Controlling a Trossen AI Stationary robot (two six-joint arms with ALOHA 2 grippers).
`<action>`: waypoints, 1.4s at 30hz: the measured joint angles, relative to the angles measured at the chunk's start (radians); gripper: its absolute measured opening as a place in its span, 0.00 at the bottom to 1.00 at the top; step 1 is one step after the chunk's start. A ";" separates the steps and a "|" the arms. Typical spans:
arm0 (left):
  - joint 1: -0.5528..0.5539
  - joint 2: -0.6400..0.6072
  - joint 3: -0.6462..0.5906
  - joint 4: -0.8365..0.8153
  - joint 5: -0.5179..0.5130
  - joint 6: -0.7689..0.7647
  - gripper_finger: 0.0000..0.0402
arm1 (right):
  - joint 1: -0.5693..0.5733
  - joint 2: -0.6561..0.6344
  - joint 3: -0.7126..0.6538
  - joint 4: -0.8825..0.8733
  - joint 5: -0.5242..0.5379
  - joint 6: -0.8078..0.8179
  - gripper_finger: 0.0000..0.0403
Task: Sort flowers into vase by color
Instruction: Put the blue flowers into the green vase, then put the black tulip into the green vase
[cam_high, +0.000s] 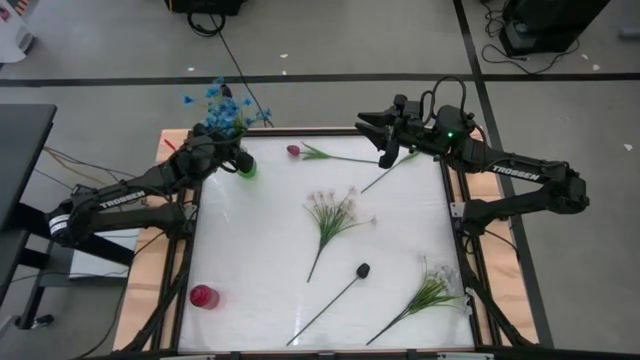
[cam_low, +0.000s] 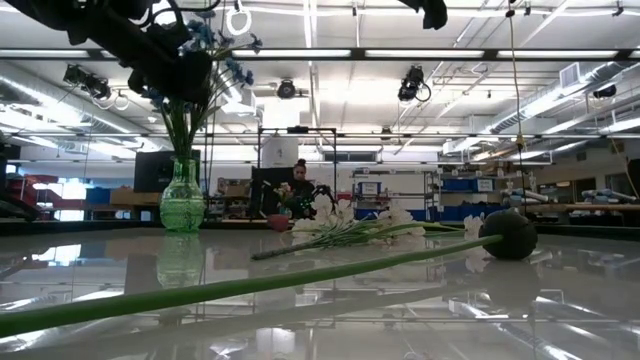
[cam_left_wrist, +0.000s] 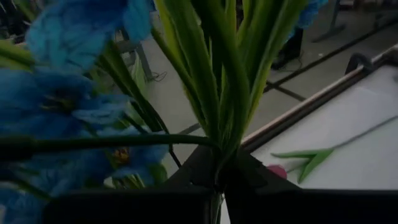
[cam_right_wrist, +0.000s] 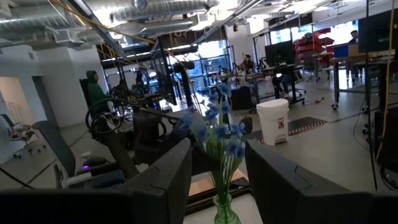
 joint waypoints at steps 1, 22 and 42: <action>0.000 0.000 0.000 -0.011 0.000 -0.011 0.08 | 0.000 0.000 0.000 0.000 0.000 0.000 0.40; -0.002 -0.062 0.022 -0.350 0.011 -0.063 0.48 | 0.000 0.000 0.000 0.000 0.000 0.000 0.40; -0.041 -0.063 0.237 -0.803 0.145 -0.133 0.54 | 0.000 0.000 0.000 0.000 0.000 0.000 0.40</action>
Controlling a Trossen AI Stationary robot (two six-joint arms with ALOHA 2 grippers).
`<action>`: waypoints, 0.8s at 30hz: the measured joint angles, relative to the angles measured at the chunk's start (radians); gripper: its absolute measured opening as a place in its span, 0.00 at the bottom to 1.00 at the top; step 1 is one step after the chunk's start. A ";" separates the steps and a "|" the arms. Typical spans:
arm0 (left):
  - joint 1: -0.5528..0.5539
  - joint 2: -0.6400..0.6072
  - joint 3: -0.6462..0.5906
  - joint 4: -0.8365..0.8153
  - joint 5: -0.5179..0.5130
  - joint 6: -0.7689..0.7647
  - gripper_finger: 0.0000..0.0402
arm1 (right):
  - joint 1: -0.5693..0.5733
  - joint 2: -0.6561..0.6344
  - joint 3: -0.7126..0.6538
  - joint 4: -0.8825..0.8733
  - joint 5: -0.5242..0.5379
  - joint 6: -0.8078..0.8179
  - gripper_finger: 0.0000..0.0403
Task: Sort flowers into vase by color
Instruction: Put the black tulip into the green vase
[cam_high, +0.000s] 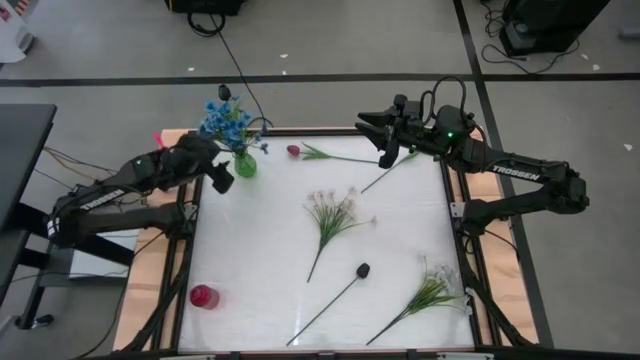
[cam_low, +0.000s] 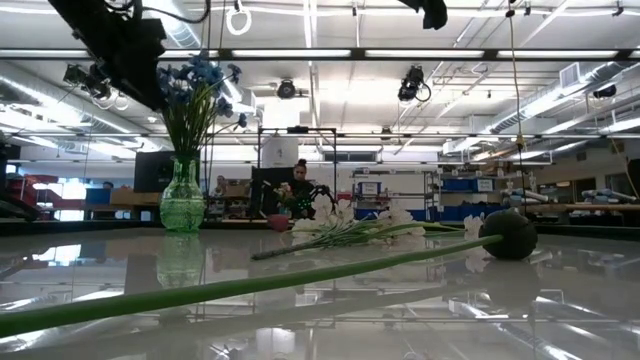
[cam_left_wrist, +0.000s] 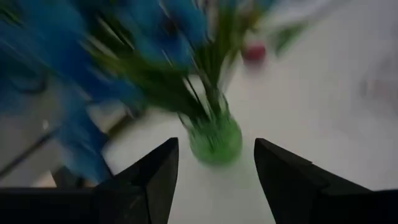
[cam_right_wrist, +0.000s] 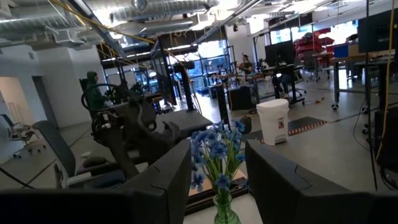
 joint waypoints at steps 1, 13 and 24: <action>-0.010 0.017 0.009 -0.038 0.008 -0.031 0.54 | 0.000 0.000 0.000 0.000 0.000 0.000 0.40; -0.088 0.202 0.140 -0.351 0.303 -0.423 0.54 | 0.000 0.000 0.000 0.000 0.000 0.000 0.40; -0.301 0.284 0.139 -0.375 0.540 -0.805 0.47 | 0.000 0.000 0.000 0.000 0.000 0.000 0.40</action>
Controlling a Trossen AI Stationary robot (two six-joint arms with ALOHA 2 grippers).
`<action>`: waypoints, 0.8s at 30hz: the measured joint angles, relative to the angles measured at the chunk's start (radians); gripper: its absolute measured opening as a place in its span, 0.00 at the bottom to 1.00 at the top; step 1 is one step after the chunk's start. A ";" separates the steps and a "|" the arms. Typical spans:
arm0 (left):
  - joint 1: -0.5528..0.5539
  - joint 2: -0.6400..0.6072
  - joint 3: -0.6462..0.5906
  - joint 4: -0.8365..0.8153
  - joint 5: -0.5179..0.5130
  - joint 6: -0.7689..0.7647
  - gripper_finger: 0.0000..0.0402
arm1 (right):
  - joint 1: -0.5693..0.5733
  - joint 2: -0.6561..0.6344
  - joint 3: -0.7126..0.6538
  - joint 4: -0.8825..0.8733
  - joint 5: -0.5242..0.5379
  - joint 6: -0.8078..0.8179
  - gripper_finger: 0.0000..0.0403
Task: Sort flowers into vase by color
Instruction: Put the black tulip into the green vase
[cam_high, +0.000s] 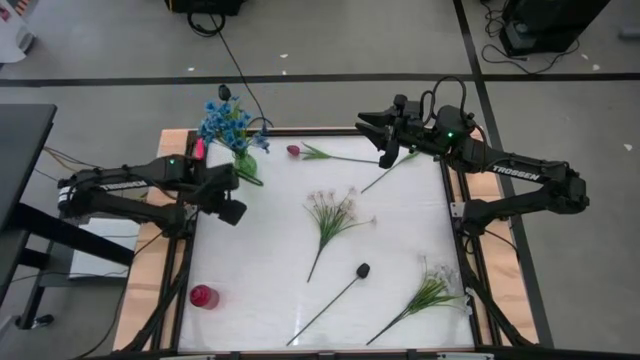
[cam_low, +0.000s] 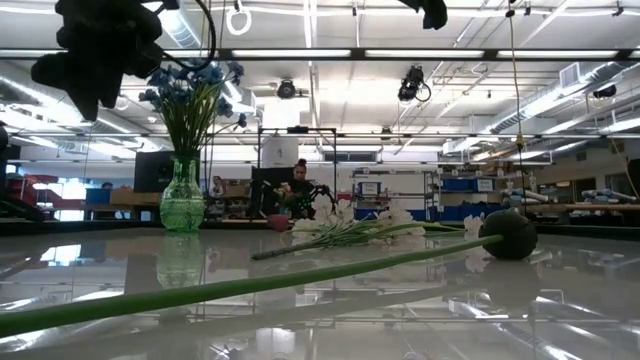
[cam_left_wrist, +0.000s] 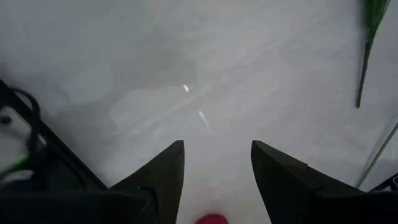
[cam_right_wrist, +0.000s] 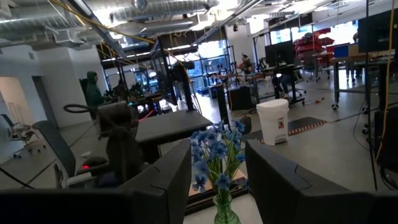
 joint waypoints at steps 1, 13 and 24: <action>-0.022 0.008 0.000 0.006 0.000 -0.027 0.46 | 0.000 0.000 0.000 0.000 0.000 0.000 0.40; -0.197 0.135 0.000 0.198 -0.021 -0.296 0.44 | 0.000 0.000 0.000 0.000 0.000 0.000 0.40; -0.349 0.250 -0.001 0.380 -0.049 -0.535 0.44 | 0.000 0.000 0.000 0.000 0.000 0.000 0.40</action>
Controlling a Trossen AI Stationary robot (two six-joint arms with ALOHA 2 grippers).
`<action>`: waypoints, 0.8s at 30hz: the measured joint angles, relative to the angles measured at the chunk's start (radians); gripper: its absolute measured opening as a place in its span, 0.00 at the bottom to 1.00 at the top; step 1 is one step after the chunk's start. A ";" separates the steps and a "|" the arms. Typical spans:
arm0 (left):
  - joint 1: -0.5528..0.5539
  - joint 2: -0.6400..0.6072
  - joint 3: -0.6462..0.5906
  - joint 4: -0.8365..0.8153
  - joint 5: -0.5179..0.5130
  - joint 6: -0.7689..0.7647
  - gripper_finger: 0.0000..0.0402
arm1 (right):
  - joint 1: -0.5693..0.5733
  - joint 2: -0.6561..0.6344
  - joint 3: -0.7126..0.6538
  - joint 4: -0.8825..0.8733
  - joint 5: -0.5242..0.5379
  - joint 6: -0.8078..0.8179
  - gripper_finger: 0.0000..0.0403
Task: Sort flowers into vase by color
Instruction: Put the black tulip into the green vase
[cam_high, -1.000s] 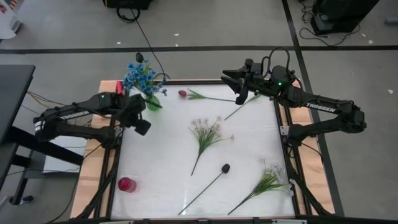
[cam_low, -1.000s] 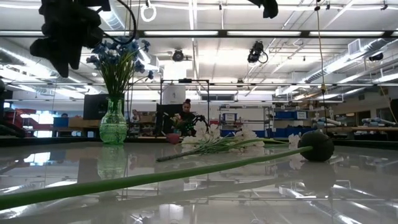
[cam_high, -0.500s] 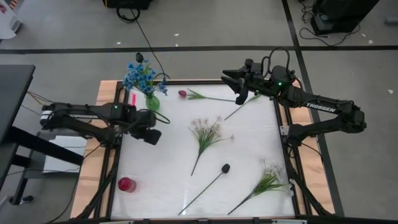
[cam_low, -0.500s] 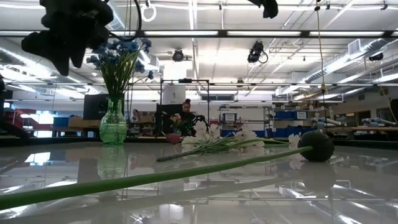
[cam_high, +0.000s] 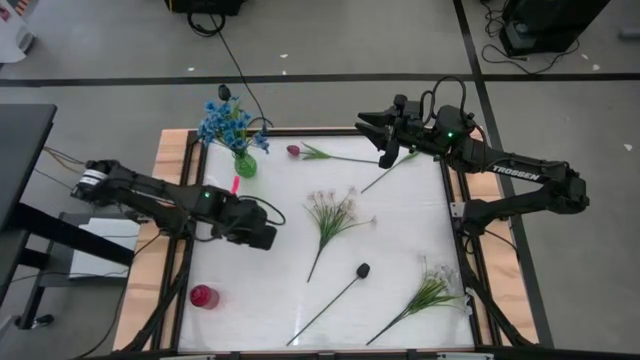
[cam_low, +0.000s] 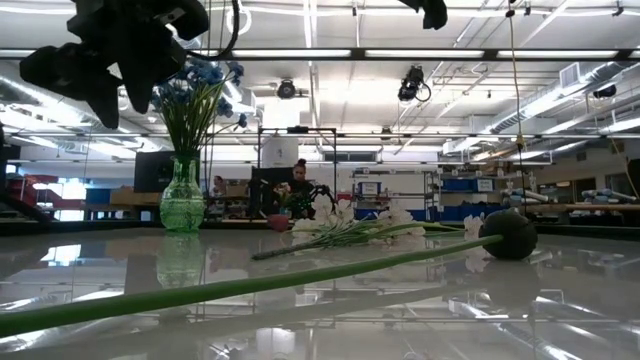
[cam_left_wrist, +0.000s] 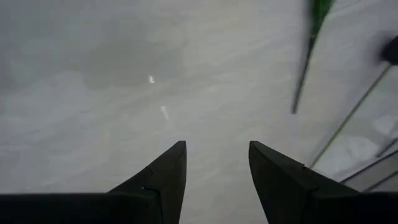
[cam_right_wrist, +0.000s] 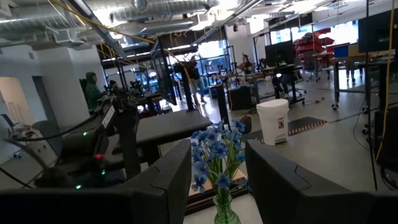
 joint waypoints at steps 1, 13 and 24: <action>-0.009 0.011 0.000 0.026 -0.003 -0.017 0.44 | 0.000 0.000 0.000 0.000 0.000 0.000 0.40; -0.081 0.185 -0.001 0.371 -0.039 -0.168 0.44 | 0.000 0.000 0.000 0.000 0.000 0.000 0.40; -0.102 0.312 -0.001 0.604 -0.042 -0.235 0.44 | 0.000 0.000 0.000 0.000 0.000 0.000 0.40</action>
